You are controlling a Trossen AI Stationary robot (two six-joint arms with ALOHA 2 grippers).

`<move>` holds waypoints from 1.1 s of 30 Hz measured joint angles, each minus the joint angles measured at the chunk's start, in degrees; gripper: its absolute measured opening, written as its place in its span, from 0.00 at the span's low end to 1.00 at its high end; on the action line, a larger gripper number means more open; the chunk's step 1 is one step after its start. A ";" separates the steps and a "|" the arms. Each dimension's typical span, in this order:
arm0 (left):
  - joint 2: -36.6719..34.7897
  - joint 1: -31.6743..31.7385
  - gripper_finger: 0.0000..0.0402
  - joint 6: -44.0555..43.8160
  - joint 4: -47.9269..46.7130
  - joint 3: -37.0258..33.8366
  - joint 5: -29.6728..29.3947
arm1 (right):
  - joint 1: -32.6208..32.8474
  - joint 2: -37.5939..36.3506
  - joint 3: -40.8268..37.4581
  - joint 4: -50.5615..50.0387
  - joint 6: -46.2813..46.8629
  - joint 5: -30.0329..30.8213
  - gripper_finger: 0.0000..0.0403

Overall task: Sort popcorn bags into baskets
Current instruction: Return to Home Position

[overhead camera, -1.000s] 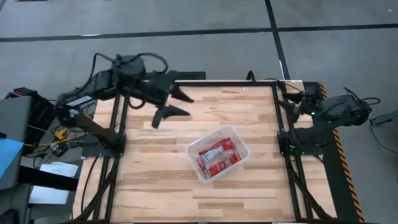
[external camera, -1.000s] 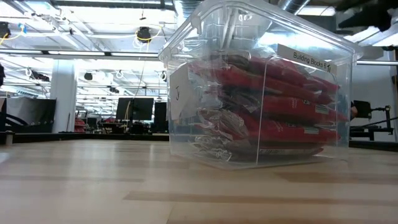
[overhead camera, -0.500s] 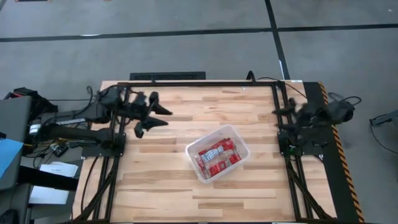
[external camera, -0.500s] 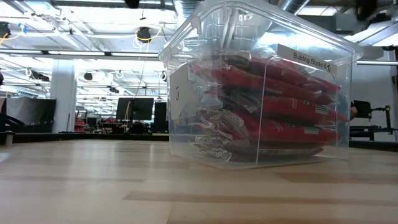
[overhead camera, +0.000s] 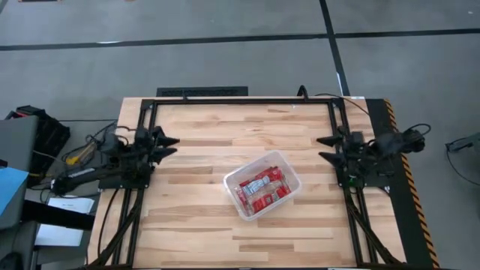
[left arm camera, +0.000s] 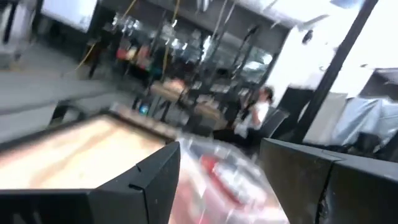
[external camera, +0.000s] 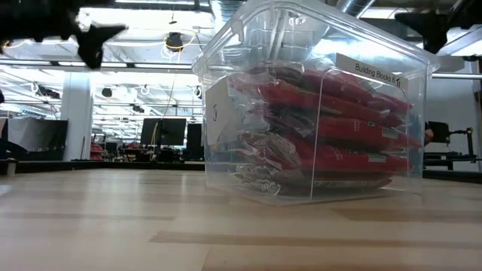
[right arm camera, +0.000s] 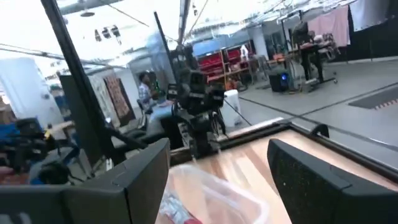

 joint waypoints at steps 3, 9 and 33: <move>-0.38 -0.01 0.53 -1.54 -5.85 -2.93 -1.35 | -2.55 0.12 -4.09 1.18 1.43 -0.08 0.73; 2.83 0.02 0.53 -3.53 -5.13 -9.99 -3.02 | -7.32 0.26 -18.11 19.93 4.74 -2.27 0.73; 2.59 -0.70 0.53 7.07 -5.32 -10.22 -4.56 | -13.51 1.84 -17.55 11.08 18.32 3.04 0.73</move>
